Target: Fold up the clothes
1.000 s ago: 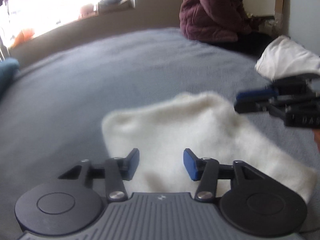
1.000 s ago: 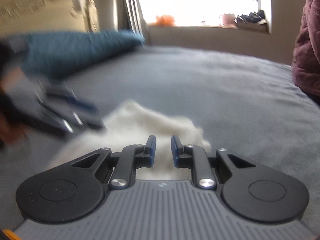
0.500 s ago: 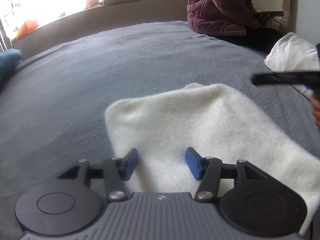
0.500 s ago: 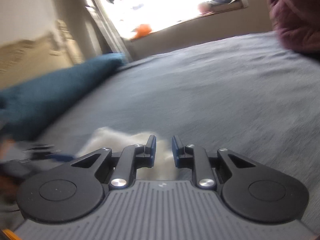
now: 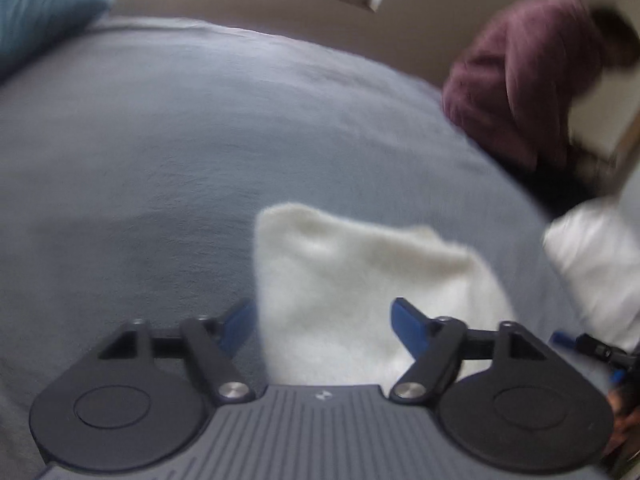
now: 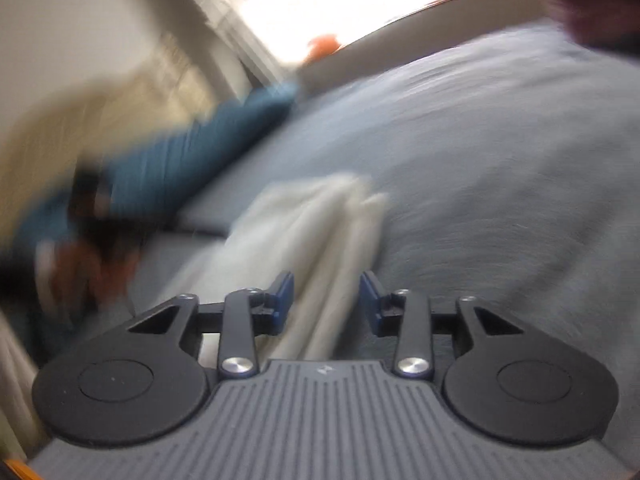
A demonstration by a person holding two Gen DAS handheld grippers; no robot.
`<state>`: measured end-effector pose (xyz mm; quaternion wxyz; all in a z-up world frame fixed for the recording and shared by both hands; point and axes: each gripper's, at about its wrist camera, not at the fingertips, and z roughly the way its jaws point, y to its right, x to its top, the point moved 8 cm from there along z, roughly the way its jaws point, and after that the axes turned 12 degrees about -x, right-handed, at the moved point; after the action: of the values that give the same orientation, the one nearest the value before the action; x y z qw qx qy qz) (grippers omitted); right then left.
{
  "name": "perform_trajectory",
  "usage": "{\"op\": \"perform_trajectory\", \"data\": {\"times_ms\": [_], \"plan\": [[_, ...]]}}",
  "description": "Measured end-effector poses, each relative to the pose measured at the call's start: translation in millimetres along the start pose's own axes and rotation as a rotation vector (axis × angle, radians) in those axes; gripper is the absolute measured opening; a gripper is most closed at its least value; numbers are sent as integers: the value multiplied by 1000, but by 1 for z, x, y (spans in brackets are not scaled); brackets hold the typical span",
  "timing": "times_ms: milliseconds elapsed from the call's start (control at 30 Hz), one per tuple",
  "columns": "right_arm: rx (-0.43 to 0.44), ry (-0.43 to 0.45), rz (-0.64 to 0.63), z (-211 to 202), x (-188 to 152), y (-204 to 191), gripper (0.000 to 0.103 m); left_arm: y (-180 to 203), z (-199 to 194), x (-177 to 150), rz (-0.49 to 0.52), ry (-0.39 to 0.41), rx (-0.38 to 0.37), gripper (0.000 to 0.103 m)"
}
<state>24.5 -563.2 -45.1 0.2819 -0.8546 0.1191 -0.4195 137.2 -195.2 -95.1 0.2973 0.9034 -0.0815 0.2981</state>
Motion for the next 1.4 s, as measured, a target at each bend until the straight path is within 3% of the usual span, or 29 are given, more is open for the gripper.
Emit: {"op": "perform_trajectory", "data": {"times_ms": [67, 200, 400, 500, 633, 767, 900, 1000, 1267, 1400], "plan": [[25, 21, 185, 5, 7, 17, 68, -16, 1, 4, -67, -13, -32, 81], [6, -71, 257, 39, 4, 15, 76, -46, 8, -3, -259, -70, -157, 85], [41, -228, 233, 59, -34, -16, 79, -52, 21, -32, -231, -239, -345, 88], [37, -253, 200, 49, -45, -26, 80, -52, 23, -35, -224, -237, -408, 90], [18, -257, 262, 53, -34, -23, 80, -49, 30, -39, -209, -227, -471, 90], [6, -272, 296, 63, -32, -20, 80, -41, 35, -43, -165, -222, -517, 90], [90, -306, 321, 81, -28, -26, 86, -30, 39, -50, -140, -209, -564, 90], [160, -337, 346, 100, -21, -33, 88, -22, 41, -54, -99, -201, -559, 92], [189, -458, 179, 130, -17, -58, 89, -16, 51, -53, -80, -194, -569, 96], [217, -445, 167, 131, -18, -64, 89, -10, 55, -53, -63, -274, -546, 99]]}}
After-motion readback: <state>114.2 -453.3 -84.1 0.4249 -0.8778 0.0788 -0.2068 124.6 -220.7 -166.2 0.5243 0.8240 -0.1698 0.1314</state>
